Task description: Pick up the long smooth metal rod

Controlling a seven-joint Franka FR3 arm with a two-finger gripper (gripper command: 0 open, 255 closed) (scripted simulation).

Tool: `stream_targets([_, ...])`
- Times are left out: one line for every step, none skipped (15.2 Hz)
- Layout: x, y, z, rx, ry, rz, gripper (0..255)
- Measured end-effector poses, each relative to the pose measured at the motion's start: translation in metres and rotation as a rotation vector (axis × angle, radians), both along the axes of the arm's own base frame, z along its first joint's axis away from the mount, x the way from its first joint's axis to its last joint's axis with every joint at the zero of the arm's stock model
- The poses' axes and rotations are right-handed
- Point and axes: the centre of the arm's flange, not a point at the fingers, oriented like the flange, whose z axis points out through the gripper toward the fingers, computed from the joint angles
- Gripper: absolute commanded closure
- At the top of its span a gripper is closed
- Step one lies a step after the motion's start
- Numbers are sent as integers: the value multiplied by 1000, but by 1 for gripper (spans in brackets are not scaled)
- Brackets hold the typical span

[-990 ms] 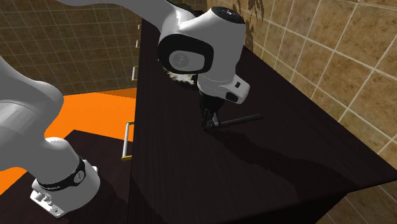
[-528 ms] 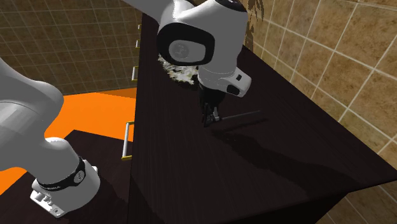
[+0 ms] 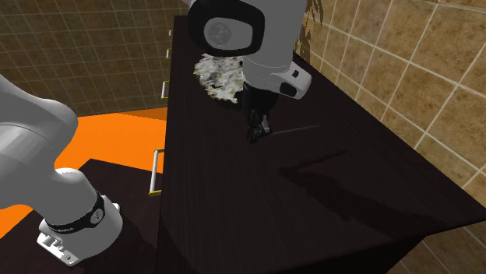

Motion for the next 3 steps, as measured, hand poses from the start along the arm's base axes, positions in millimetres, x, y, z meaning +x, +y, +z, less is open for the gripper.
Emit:
stream_targets([0, 0, 5, 0, 0, 0, 255])
stream_targets([-1, -1, 10, 0, 0, 0, 255])
stream_targets([0, -1, 13, 0, 0, 0, 255])
